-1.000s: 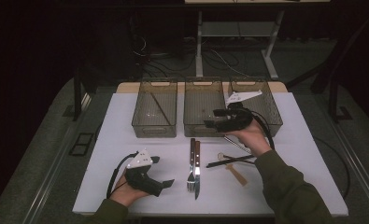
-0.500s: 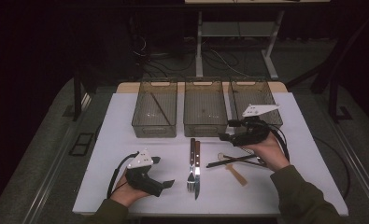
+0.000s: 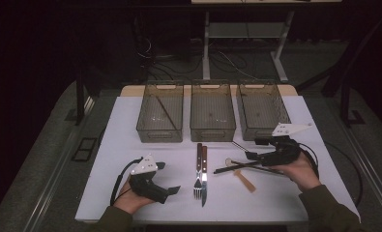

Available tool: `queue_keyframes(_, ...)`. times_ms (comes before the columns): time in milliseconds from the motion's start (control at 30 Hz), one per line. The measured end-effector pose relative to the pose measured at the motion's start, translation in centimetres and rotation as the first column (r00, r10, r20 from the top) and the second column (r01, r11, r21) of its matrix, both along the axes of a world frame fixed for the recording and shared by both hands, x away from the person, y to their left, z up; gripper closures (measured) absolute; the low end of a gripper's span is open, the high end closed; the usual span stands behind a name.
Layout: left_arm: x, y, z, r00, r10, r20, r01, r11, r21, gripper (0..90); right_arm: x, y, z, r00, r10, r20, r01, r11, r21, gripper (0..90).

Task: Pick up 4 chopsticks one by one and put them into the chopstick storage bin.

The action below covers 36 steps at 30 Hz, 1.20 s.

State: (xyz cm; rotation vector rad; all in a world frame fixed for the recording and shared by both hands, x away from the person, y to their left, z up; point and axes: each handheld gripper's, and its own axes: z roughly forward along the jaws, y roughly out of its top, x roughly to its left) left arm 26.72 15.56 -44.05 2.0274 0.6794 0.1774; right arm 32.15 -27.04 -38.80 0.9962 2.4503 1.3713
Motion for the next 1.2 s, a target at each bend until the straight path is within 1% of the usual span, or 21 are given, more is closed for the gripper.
queue_keyframes(233,0.0,0.0,0.0,1.0000,0.001,-0.001,-0.001,1.0000,0.000,0.0,-1.1,-2.8,-0.5,0.9991,-0.040,-0.012,0.040,0.999,-0.005,31.7)
queue_keyframes(367,0.0,0.0,0.0,1.0000,0.002,0.000,-0.002,1.0000,-0.003,0.0,-1.7,-4.4,-1.2,0.9976,-0.060,-0.035,0.059,0.998,-0.034,33.3)
queue_keyframes(400,0.0,0.0,0.1,1.0000,0.000,0.001,0.000,1.0000,-0.002,0.0,-1.9,-4.7,-1.4,0.9971,-0.069,-0.033,0.068,0.997,-0.041,34.7)
queue_keyframes(433,0.0,0.0,0.1,1.0000,-0.001,0.003,0.001,1.0000,-0.002,0.0,-2.0,-5.1,-1.5,0.9969,-0.070,-0.036,0.068,0.996,-0.052,35.6)
queue_keyframes(533,-0.1,0.0,0.1,1.0000,-0.001,0.003,0.001,1.0000,-0.002,0.0,-2.5,-6.3,-2.0,0.9946,-0.081,-0.064,0.077,0.995,-0.057,39.5)
queue_keyframes(600,-0.1,0.0,0.1,1.0000,-0.002,0.003,0.002,1.0000,-0.003,0.0,-2.7,-7.1,-2.5,0.9932,-0.088,-0.076,0.082,0.993,-0.079,42.0)
queue_keyframes(733,-0.1,0.0,0.1,1.0000,-0.005,0.004,0.005,1.0000,0.001,0.0,-2.9,-8.3,-3.2,0.9910,-0.087,-0.102,0.076,0.992,-0.100,44.6)
queue_keyframes(767,-0.1,0.0,0.1,1.0000,-0.005,0.004,0.005,1.0000,0.001,0.0,-3.0,-8.4,-3.3,0.9903,-0.090,-0.106,0.079,0.991,-0.108,44.8)
queue_keyframes(833,-0.1,0.0,0.1,1.0000,-0.004,0.004,0.004,1.0000,0.000,0.0,-3.1,-8.7,-3.6,0.9910,-0.093,-0.096,0.079,0.987,-0.140,46.1)
queue_keyframes(967,0.0,-0.1,0.1,1.0000,-0.008,0.003,0.008,1.0000,0.003,0.0,-3.2,-9.1,-4.0,0.9901,-0.085,-0.112,0.066,0.985,-0.158,48.9)
queue_keyframes(1000,-0.1,-0.1,0.1,1.0000,-0.008,0.003,0.008,1.0000,0.004,0.0,-3.2,-9.1,-4.0,0.9911,-0.083,-0.104,0.066,0.984,-0.163,49.1)
queue_keyframes(1133,-0.1,-0.1,0.1,1.0000,-0.008,0.004,0.008,1.0000,0.004,0.0,-3.2,-8.3,-3.5,0.9969,-0.030,-0.073,0.019,0.989,-0.146,52.7)
queue_keyframes(1200,0.0,-0.1,0.1,1.0000,-0.008,0.004,0.008,1.0000,0.004,0.0,-3.1,-7.7,-3.3,0.9976,0.000,-0.069,-0.010,0.990,-0.141,54.5)
